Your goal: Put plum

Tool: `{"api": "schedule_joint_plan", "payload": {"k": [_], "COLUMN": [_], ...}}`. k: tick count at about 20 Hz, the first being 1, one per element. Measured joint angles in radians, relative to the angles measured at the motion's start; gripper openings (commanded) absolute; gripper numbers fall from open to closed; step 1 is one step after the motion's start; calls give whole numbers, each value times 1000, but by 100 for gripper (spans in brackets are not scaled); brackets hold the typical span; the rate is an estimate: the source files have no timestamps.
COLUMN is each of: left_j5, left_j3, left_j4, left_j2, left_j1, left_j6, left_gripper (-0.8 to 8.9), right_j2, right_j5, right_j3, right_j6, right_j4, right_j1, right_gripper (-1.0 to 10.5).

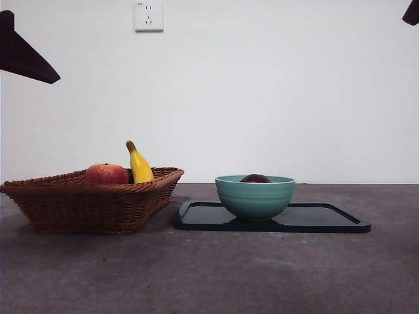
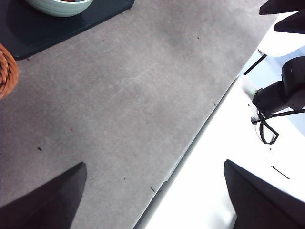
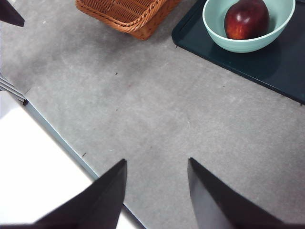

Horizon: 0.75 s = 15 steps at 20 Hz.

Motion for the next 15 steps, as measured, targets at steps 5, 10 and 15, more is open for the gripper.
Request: {"api": "schedule_joint_plan", "payload": {"k": [5, 10, 15], "left_j5": [-2, -195, -312], "left_j3": [0, 100, 346], "left_j4": [159, 330, 338], "left_j2": [0, 88, 355], "left_j1": [-11, -97, -154], "left_j6": [-64, -167, -206], "left_gripper": [461, 469, 468], "right_j2": [0, 0, 0], "right_j5": [0, 0, 0], "right_j3": [0, 0, 0], "right_j6": [0, 0, 1], "right_j4": [0, 3, 13], "right_j1": [0, 0, 0], "right_gripper": [204, 204, 204]}}
